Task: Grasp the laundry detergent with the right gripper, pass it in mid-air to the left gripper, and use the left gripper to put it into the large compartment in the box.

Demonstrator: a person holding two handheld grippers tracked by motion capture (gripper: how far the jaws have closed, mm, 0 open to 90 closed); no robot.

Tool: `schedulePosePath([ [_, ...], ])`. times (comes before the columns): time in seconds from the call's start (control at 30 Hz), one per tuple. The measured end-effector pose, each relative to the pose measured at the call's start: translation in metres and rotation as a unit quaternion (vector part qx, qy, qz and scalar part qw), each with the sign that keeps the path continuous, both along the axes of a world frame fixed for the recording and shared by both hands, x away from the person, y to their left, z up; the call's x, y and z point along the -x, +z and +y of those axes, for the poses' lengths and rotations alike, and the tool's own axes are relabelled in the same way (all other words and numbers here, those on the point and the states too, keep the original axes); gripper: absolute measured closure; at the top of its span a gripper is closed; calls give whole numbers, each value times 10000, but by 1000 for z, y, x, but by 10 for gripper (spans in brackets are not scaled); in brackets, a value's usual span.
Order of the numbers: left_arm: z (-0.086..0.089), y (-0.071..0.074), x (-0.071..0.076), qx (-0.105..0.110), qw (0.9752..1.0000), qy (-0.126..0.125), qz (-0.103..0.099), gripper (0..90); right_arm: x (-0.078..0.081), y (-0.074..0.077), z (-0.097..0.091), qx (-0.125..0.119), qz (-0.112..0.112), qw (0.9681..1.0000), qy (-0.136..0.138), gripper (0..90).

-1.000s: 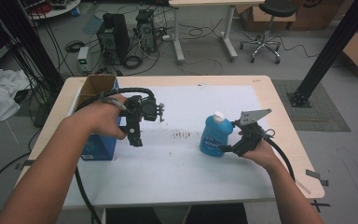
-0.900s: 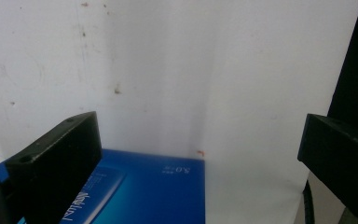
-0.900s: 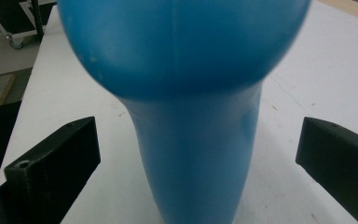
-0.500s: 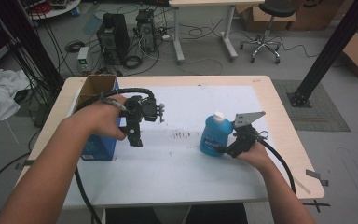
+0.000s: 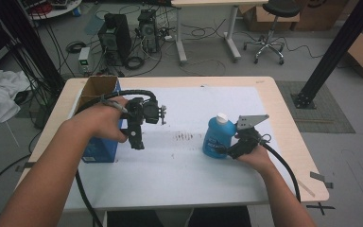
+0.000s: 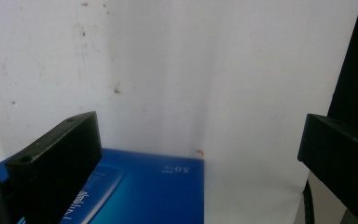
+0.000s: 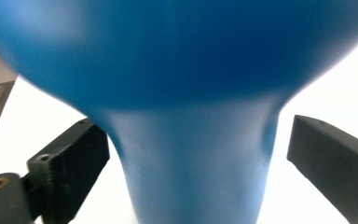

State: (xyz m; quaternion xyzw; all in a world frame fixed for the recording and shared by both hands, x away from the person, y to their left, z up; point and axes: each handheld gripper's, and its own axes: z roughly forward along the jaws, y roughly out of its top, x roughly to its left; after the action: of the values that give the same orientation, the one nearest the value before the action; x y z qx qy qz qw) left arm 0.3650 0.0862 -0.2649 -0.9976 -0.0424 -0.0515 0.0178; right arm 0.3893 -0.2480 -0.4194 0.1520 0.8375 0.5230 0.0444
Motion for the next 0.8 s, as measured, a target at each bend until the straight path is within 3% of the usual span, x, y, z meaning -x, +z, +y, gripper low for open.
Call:
schedulePosePath([
  [0.8, -1, 0, -3, 1, 10000, 8, -2, 1, -1, -3, 1, -95, -51, 9999, 24, 159],
])
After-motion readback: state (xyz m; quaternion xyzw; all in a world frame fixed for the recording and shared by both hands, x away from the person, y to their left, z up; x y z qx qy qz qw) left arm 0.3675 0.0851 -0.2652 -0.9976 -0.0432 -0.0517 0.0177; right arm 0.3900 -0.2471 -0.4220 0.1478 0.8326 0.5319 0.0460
